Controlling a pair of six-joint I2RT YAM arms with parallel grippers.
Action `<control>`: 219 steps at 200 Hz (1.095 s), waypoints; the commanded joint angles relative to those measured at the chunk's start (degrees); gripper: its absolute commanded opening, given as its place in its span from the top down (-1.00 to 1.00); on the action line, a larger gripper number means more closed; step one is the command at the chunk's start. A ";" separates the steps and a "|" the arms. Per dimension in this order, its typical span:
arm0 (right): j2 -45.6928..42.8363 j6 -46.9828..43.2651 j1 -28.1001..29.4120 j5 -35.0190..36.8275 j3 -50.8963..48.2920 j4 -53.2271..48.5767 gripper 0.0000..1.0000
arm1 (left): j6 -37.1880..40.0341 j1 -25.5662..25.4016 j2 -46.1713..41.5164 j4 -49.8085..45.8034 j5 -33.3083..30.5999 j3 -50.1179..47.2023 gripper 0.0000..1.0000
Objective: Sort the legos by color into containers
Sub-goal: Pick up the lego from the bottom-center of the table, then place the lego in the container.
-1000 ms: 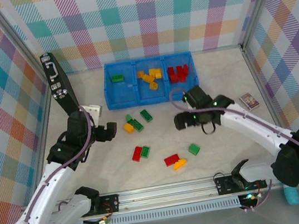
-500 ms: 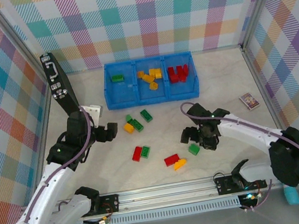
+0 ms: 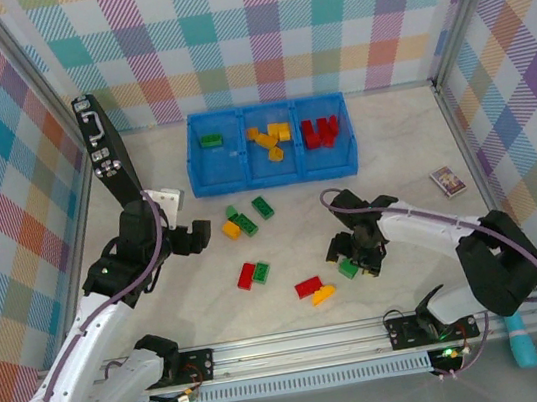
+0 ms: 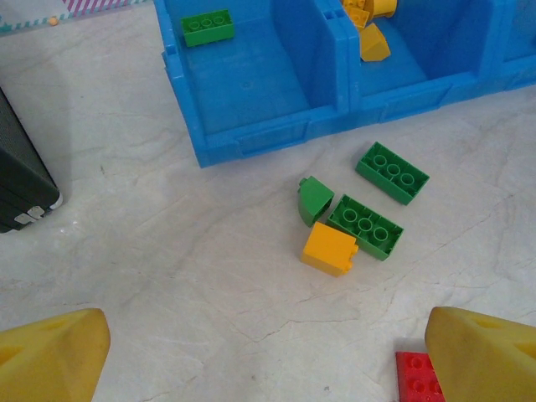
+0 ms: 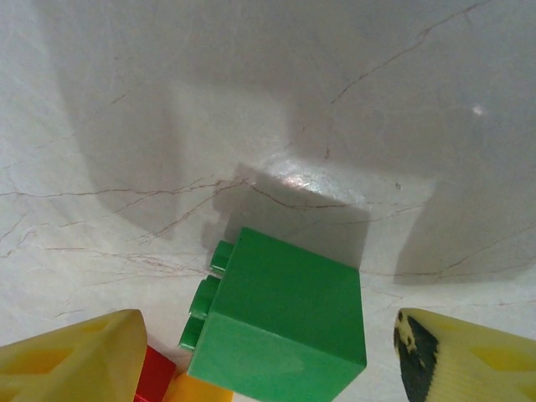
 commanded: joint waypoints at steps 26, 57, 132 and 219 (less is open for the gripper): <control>2.80 -0.19 0.31 -0.16 -1.55 1.48 -0.18 | -0.03 0.46 -0.27 -0.92 0.46 -0.26 -0.93; 5.12 -2.46 0.32 1.28 -0.31 1.55 0.22 | 0.06 0.51 -0.56 -1.01 0.06 -0.21 -0.93; 13.32 -31.56 0.31 9.17 38.45 -6.81 0.37 | -0.20 0.75 -3.60 -0.62 -2.19 -0.47 -0.97; 47.01 -67.41 0.48 -1.10 88.74 9.40 0.33 | -7.62 1.23 -4.16 -6.78 1.27 2.43 -0.93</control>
